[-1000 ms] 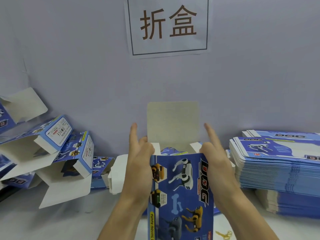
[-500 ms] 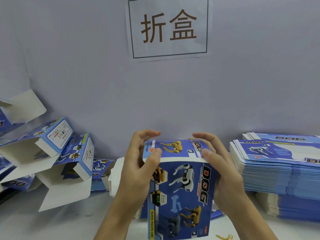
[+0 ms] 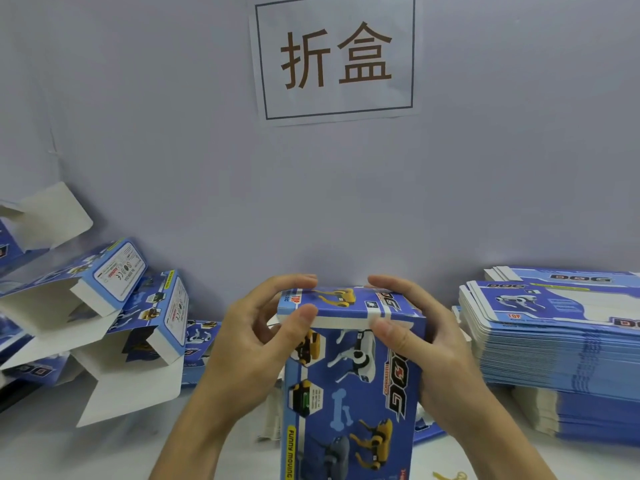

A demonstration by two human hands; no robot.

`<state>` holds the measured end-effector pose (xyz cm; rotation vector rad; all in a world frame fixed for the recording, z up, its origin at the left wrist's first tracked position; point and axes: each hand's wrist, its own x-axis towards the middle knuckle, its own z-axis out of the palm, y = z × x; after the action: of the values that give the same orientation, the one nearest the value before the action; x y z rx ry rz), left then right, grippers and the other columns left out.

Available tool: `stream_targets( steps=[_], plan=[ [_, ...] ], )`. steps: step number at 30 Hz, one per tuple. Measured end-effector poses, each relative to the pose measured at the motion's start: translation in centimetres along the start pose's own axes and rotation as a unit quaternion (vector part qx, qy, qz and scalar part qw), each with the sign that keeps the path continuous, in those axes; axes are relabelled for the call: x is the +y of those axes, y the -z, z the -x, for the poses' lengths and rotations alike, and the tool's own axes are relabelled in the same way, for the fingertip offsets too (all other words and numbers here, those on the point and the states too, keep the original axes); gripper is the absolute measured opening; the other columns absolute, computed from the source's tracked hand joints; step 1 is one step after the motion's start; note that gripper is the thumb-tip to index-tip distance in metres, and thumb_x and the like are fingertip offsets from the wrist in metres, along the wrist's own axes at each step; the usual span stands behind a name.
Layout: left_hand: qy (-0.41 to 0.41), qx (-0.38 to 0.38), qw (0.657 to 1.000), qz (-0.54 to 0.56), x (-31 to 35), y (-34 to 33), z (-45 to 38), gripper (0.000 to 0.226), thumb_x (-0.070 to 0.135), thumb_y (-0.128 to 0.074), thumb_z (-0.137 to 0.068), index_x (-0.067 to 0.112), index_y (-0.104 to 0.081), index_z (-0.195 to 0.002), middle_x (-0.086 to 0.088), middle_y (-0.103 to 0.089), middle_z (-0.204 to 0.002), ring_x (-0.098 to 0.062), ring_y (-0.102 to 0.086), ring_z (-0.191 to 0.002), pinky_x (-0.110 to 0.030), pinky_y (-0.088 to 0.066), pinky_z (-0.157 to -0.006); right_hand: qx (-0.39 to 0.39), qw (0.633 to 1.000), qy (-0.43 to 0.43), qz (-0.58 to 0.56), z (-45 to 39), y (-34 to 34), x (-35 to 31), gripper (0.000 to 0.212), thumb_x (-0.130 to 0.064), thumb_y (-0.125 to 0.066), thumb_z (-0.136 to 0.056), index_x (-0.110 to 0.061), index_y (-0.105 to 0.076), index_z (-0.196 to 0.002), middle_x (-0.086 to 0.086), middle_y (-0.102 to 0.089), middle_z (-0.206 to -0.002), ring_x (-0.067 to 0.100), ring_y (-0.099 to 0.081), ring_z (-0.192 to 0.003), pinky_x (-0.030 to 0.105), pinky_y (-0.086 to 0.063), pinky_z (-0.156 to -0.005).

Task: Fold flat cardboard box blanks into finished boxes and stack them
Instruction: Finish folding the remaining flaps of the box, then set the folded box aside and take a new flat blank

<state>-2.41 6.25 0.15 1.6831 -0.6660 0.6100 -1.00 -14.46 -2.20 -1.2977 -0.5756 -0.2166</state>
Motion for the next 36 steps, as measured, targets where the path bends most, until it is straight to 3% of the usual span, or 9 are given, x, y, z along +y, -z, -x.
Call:
stream_targets(
  steps=[5, 9, 12, 16, 19, 21, 24, 27, 36],
  plan=[
    [0.163, -0.154, 0.974, 0.013, -0.1, 0.8, 0.1, 0.103, 0.072, -0.082, -0.049, 0.058, -0.034, -0.139, 0.034, -0.059, -0.127, 0.004, -0.062, -0.113, -0.024, -0.056, -0.089, 0.041, 0.995, -0.041, -0.084, -0.2, 0.9, -1.1, 0.071, -0.043, -0.086, -0.057, -0.016, -0.065, -0.119, 0.019, -0.075, -0.101, 0.036, -0.074, -0.082, 0.043, -0.062, -0.063],
    [0.258, -0.333, 0.905, -0.06, 0.3, 1.4, 0.4, 0.068, 0.06, -0.081, -0.056, 0.042, -0.059, -0.117, 0.02, -0.072, -0.105, -0.003, -0.069, -0.1, -0.026, -0.055, -0.094, 0.068, 0.98, -0.133, -0.131, 0.4, 3.3, -2.6, 0.063, -0.069, -0.056, -0.082, -0.018, -0.074, -0.114, 0.007, -0.077, -0.106, 0.026, -0.076, -0.087, 0.034, -0.061, -0.063],
    [0.189, -0.236, 0.953, -0.009, 0.1, 1.8, -0.2, 0.053, 0.062, -0.084, -0.049, 0.039, -0.07, -0.095, 0.013, -0.072, -0.088, -0.002, -0.067, -0.08, -0.016, -0.051, -0.075, 0.154, 0.976, -0.141, -0.064, 0.4, 5.3, -2.1, 0.04, -0.044, -0.035, -0.106, -0.025, -0.07, -0.105, -0.012, -0.075, -0.095, -0.002, -0.072, -0.084, 0.015, -0.055, -0.076],
    [0.052, 0.164, 0.967, 0.189, -1.1, 5.8, -1.5, 0.106, 0.082, -0.082, -0.033, 0.019, -0.059, -0.116, 0.009, -0.062, -0.094, -0.004, -0.064, -0.08, -0.017, -0.054, -0.068, 0.139, 0.975, -0.167, -0.054, 0.0, 5.7, -0.8, 0.055, -0.066, -0.04, -0.089, -0.032, -0.068, -0.122, 0.01, -0.072, -0.12, 0.035, -0.063, -0.114, 0.055, -0.042, -0.095],
    [0.087, 0.109, 0.989, 0.04, -1.9, 6.4, -0.9, 0.078, 0.091, -0.065, -0.052, 0.028, -0.054, -0.098, 0.008, -0.053, -0.092, -0.005, -0.051, -0.082, -0.023, -0.044, -0.082, 0.131, 0.976, -0.174, -0.001, -0.4, 4.6, -0.1, 0.061, -0.067, -0.052, -0.073, -0.034, -0.068, -0.122, 0.005, -0.074, -0.115, 0.032, -0.067, -0.108, 0.048, -0.048, -0.084],
    [0.155, 0.049, 0.98, -0.116, -3.3, 4.7, -0.7, 0.077, 0.079, -0.063, -0.063, 0.034, -0.054, -0.125, 0.011, -0.058, -0.126, -0.002, -0.054, -0.108, -0.021, -0.04, -0.095, 0.108, 0.977, -0.178, 0.054, -0.5, 3.4, 0.2, 0.058, -0.064, -0.059, -0.068, -0.036, -0.069, -0.118, 0.001, -0.074, -0.112, 0.028, -0.068, -0.105, 0.043, -0.049, -0.079],
    [0.226, -0.122, 0.903, -0.344, -4.7, 0.9, 0.2, 0.086, 0.069, -0.06, -0.081, 0.04, -0.025, -0.154, 0.019, -0.023, -0.16, -0.013, -0.028, -0.146, -0.033, -0.028, -0.117, 0.103, 0.966, -0.192, 0.142, -0.7, 2.5, 1.1, 0.021, -0.039, -0.064, -0.091, -0.037, -0.071, -0.111, -0.001, -0.072, -0.11, 0.02, -0.069, -0.098, 0.034, -0.049, -0.074],
    [0.196, -0.148, 0.841, -0.482, -6.1, -0.3, 0.6, 0.058, 0.042, -0.052, -0.101, 0.039, -0.028, -0.154, 0.01, -0.037, -0.155, -0.014, -0.039, -0.135, -0.032, -0.039, -0.107, 0.09, 0.955, -0.21, 0.188, -0.7, 1.6, 2.0, 0.016, -0.029, -0.061, -0.098, -0.034, -0.068, -0.111, -0.003, -0.072, -0.104, 0.016, -0.07, -0.09, 0.028, -0.051, -0.069],
    [0.187, -0.201, 0.889, -0.367, -3.9, -1.3, -0.2, 0.06, 0.059, -0.068, -0.085, 0.041, -0.051, -0.139, 0.011, -0.047, -0.144, -0.004, -0.045, -0.121, -0.014, -0.038, -0.084, 0.139, 0.953, -0.226, 0.149, -0.6, -0.1, 2.8, 0.016, -0.039, -0.064, -0.095, -0.038, -0.057, -0.109, 0.003, -0.072, -0.094, 0.024, -0.076, -0.067, 0.026, -0.057, -0.053]
  ],
)
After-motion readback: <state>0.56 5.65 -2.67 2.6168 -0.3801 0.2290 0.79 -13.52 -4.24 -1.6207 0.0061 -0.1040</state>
